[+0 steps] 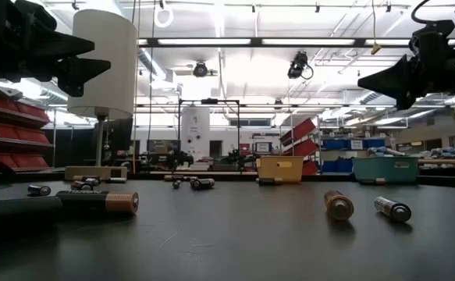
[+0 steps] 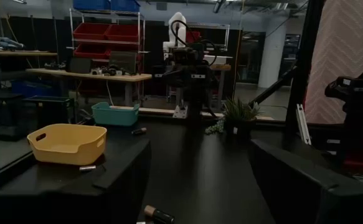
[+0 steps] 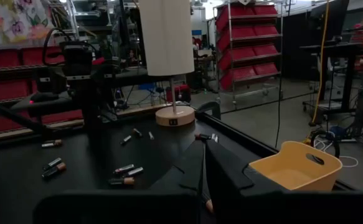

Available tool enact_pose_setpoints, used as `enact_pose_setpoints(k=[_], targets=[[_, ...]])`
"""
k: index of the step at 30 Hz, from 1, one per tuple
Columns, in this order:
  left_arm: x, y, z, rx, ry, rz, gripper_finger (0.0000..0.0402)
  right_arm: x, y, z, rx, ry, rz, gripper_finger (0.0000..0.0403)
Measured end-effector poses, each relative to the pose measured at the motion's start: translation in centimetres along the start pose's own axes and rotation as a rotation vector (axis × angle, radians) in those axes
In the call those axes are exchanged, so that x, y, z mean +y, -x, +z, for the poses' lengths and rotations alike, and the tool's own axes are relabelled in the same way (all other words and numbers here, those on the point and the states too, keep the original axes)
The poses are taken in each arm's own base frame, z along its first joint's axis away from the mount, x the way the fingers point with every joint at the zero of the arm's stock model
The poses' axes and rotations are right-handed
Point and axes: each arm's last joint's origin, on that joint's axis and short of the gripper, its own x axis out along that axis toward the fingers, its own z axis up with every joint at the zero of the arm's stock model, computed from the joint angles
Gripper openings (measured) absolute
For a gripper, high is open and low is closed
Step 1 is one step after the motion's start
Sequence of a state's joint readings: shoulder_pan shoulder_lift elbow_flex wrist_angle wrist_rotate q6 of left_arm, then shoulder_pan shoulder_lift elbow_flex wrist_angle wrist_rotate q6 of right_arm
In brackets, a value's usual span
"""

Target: Sort batteries

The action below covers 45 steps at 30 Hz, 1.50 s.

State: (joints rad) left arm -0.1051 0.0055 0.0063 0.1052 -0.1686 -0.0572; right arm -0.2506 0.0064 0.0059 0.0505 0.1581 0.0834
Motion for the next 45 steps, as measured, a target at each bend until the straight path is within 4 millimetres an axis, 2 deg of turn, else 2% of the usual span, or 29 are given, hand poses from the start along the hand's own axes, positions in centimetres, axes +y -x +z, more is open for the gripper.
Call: enact_pose_setpoints(k=[19, 27, 32, 36, 39, 43, 45], targets=[[0.0, 0.0, 0.1, -0.015, 0.001, 0.001, 0.0282, 0.0, 0.0, 0.0, 0.0, 0.0, 0.0, 0.0028], [0.2, 0.5, 3.5, -0.371, 0.083, 0.089, 0.0282, 0.0, 0.0, 0.0, 0.0, 0.0, 0.0, 0.0028], [0.3, 1.0, 4.6, -0.496, 0.189, 0.082, 0.0282, 0.0, 0.0, 0.0, 0.0, 0.0, 0.0, 0.0028], [0.3, 1.0, 4.6, -0.506, 0.444, 0.015, 0.0282, 0.0, 0.0, 0.0, 0.0, 0.0, 0.0, 0.0028], [0.5, 0.9, 4.3, -0.495, 0.594, 0.048, 0.0282, 0.0, 0.0, 0.0, 0.0, 0.0, 0.0, 0.0028], [0.5, 0.8, 4.1, -0.479, 0.618, 0.068, 0.0282, 0.0, 0.0, 0.0, 0.0, 0.028, 0.0, 0.0028], [0.5, 0.9, 4.3, -0.504, 0.697, 0.044, 0.0282, 0.0, 0.0, 0.0, -0.004, 0.083, -0.006, 0.0028]])
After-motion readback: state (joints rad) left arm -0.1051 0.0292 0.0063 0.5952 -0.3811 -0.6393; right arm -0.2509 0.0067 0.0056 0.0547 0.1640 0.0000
